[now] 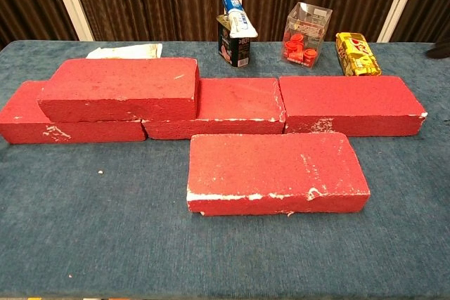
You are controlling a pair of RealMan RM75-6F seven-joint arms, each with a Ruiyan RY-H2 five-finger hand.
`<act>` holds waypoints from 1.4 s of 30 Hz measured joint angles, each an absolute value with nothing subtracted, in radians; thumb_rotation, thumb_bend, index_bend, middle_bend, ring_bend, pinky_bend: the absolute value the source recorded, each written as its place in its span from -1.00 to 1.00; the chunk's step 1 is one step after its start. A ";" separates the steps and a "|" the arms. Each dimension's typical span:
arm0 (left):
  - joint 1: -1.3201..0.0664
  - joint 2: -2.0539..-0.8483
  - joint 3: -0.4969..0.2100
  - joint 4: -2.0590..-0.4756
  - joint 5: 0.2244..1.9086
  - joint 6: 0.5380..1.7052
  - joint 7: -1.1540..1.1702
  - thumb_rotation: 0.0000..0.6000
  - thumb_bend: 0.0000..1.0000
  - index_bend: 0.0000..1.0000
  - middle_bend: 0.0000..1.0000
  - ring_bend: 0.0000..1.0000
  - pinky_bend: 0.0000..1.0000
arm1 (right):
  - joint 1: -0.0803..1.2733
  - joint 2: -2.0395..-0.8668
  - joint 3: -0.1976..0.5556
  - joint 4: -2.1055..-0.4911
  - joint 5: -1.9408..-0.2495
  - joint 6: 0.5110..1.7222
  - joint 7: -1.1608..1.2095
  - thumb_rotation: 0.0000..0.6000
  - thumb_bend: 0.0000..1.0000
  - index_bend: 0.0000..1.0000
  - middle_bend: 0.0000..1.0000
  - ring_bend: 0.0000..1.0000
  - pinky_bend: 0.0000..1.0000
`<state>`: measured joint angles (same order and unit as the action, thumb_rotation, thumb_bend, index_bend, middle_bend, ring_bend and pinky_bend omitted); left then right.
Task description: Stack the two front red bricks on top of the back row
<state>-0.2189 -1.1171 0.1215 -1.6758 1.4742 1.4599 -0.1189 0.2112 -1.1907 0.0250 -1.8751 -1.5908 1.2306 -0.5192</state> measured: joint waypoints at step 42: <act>-0.096 -1.122 0.099 -1.541 1.507 1.405 -0.283 1.00 -1.00 -1.00 -1.00 -1.00 -1.00 | 0.574 -1.625 0.107 -1.797 -0.985 0.981 -0.728 1.00 -1.00 -1.00 -1.00 -1.00 -1.00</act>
